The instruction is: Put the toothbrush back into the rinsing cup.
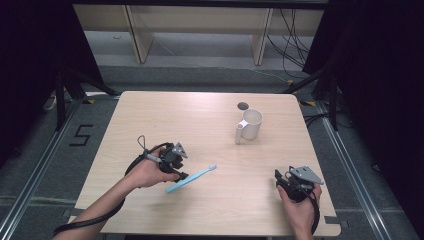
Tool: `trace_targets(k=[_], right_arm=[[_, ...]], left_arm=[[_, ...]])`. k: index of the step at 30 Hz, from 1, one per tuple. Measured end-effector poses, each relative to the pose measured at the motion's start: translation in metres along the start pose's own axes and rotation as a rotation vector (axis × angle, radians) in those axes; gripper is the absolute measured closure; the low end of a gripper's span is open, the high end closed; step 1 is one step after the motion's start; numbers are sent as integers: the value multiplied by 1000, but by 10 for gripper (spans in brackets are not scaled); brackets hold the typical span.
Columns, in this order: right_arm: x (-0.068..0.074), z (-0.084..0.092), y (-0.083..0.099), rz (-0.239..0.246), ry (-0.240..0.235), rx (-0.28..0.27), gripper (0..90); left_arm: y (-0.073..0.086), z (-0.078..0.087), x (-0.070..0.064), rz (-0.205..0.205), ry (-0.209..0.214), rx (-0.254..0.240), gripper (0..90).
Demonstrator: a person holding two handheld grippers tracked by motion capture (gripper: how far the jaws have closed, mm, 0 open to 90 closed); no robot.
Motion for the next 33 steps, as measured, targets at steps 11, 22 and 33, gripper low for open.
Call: trace_targets(k=[11,22,33], right_arm=[[0,0,0,-3,-4,1,444],[-1,0,0,11,8,-3,445],[1,-1,0,1,-3,-1,445]], left_arm=[[0,-14,-10,-53,29,184,567],[-2,-19,-10,-106,36,265,618],[-2,-26,-6,-71,20,321,642]])
Point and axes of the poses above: each handheld gripper's, and its own axes: z roughly backward along the jaws, y roughly out of its underside, x roughly to its left, the point moved 8 cm from there along -z, roughly forward along the jaws, and after that the axes turned 5 degrees about z, right-handed, at the moved point
